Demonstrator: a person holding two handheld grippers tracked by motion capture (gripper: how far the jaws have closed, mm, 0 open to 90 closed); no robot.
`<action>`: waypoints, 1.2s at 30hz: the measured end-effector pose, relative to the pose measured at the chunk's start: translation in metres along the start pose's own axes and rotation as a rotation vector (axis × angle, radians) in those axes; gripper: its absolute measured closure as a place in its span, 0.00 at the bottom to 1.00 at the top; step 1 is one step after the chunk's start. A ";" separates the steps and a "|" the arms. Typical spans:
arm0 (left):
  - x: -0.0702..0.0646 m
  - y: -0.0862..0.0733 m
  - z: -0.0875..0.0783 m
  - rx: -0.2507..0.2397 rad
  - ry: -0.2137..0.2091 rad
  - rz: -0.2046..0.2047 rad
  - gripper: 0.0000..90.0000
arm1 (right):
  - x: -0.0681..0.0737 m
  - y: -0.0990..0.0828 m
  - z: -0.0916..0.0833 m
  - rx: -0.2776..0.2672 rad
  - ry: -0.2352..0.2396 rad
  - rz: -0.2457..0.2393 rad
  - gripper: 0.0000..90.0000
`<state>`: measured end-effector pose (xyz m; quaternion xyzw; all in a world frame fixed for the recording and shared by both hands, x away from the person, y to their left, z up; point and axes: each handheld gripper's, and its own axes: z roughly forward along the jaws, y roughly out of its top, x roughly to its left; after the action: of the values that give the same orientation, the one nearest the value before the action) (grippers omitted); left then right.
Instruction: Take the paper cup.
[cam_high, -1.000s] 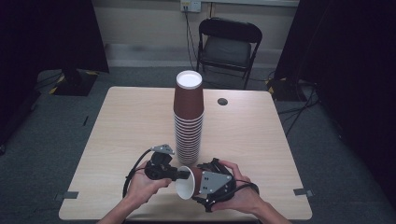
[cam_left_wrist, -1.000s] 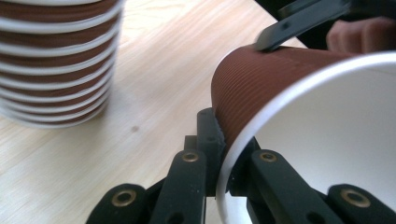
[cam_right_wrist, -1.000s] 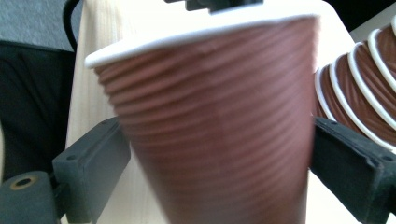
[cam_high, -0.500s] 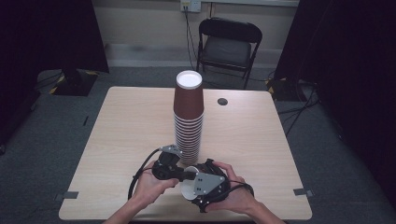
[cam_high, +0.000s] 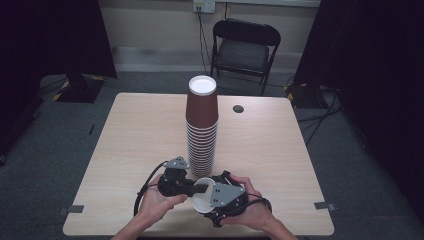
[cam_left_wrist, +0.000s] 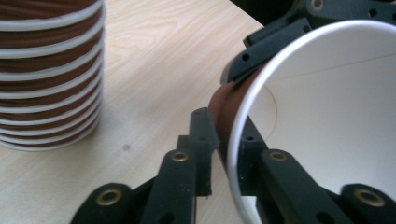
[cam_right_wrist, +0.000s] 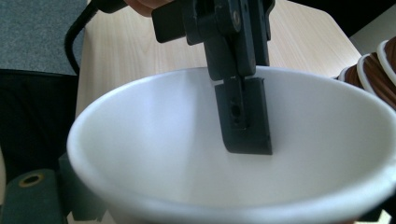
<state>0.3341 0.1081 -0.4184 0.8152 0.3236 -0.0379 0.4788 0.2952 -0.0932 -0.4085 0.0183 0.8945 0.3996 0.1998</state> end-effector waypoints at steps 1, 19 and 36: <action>0.000 0.000 0.000 -0.009 0.000 -0.005 0.88 | 0.000 0.000 0.000 -0.003 0.001 0.007 0.12; 0.006 -0.015 -0.019 -0.164 0.099 0.003 0.43 | -0.015 -0.021 -0.003 -0.043 -0.024 0.192 0.12; 0.023 -0.040 -0.056 -0.250 0.275 0.040 0.27 | -0.032 -0.038 -0.006 -0.057 -0.037 0.326 0.12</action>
<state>0.3157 0.1775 -0.4274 0.7531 0.3717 0.1239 0.5285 0.3267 -0.1293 -0.4209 0.1648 0.8641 0.4514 0.1494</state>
